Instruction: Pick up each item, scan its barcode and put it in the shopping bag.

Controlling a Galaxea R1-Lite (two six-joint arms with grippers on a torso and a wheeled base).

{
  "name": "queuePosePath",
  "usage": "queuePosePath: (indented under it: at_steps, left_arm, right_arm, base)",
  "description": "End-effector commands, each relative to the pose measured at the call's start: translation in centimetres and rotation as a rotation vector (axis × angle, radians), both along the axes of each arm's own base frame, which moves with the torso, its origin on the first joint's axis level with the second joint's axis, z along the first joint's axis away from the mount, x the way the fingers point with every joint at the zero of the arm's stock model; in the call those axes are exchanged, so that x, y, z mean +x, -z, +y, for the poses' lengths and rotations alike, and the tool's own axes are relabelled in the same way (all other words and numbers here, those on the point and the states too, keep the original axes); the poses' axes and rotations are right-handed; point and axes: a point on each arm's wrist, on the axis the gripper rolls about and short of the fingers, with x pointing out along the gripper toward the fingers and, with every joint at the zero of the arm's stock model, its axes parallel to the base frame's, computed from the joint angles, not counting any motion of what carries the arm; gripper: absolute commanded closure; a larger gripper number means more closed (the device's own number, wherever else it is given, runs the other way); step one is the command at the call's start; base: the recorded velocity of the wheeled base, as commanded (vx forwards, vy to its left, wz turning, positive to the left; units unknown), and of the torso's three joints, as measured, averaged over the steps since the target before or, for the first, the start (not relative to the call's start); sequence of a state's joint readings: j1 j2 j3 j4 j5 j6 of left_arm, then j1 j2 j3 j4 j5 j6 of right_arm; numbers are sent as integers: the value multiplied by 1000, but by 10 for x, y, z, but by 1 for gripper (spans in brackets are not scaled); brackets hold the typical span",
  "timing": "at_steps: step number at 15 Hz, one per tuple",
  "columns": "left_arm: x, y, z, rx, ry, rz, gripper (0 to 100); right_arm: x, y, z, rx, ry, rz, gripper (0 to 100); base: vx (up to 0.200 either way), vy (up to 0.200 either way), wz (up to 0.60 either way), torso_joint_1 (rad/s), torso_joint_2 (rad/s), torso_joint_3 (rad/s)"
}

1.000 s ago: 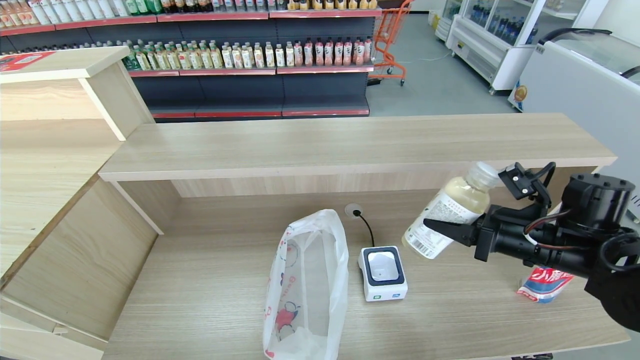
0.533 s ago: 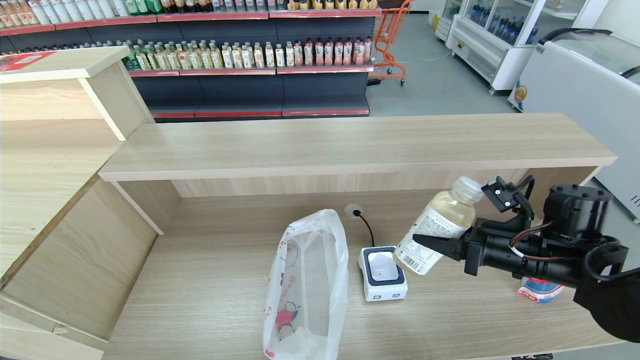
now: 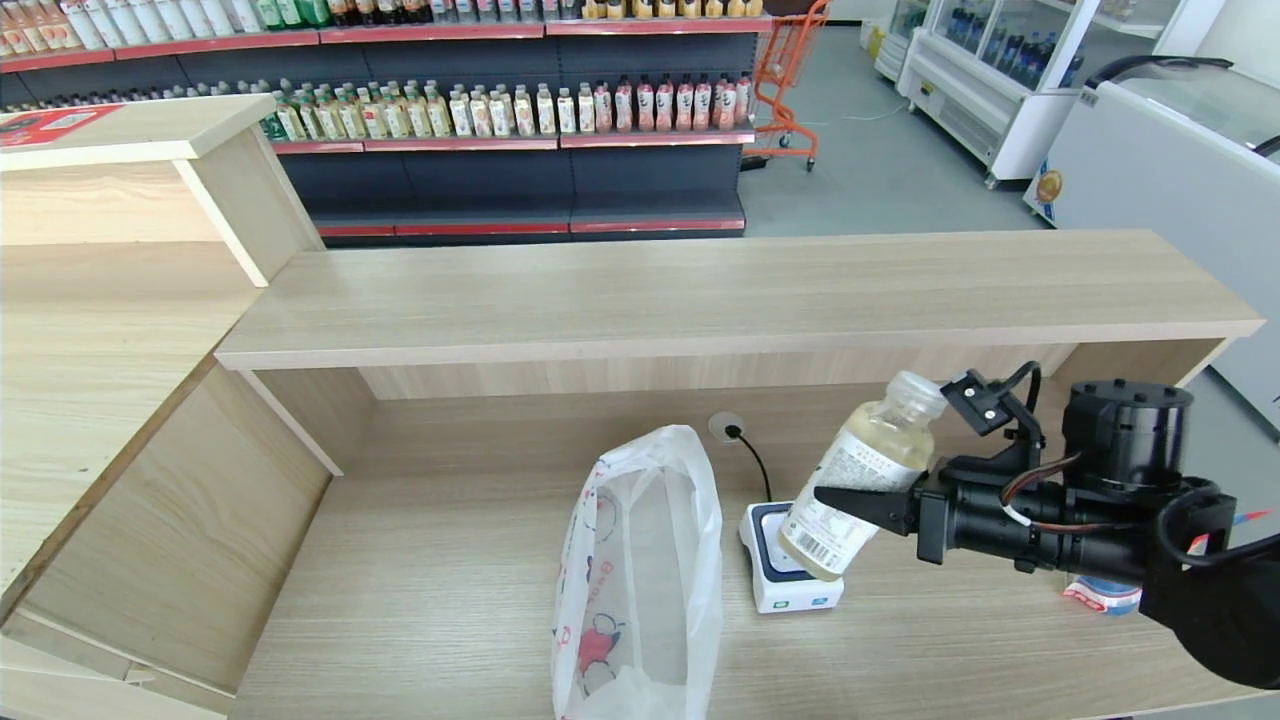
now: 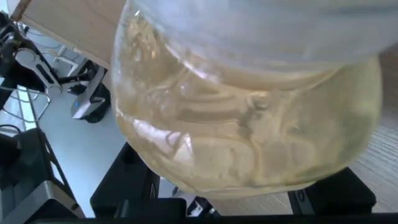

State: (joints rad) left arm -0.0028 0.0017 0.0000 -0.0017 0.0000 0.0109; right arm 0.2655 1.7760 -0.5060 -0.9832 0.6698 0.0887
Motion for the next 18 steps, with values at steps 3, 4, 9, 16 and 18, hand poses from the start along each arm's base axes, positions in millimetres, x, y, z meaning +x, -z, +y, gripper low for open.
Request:
queuePosePath:
  at_steps: [3,4,9,16,18]
  left_arm:
    - [0,0,0,0,0,0,0]
    - [0,0,0,0,0,0,0]
    - [0,0,0,0,-1,0,0]
    - [0,0,0,0,0,0,0]
    - [0,0,0,0,0,0,0]
  right_arm:
    - [23,28,15,-31,-46,-49,100]
    - [36,43,19,-50,-82,-114,100]
    - [50,81,64,-18,-198,-157,100]
    - [66,114,131,-24,-318,-228,100]
    - [73,123,152,-46,-271,-243,100]
  base:
    - [0,0,0,0,0,0]
    - [0,0,0,0,0,0]
    - [0,0,0,0,0,0]
    - [0,0,0,0,0,0]
    - [0,0,0,0,0,0]
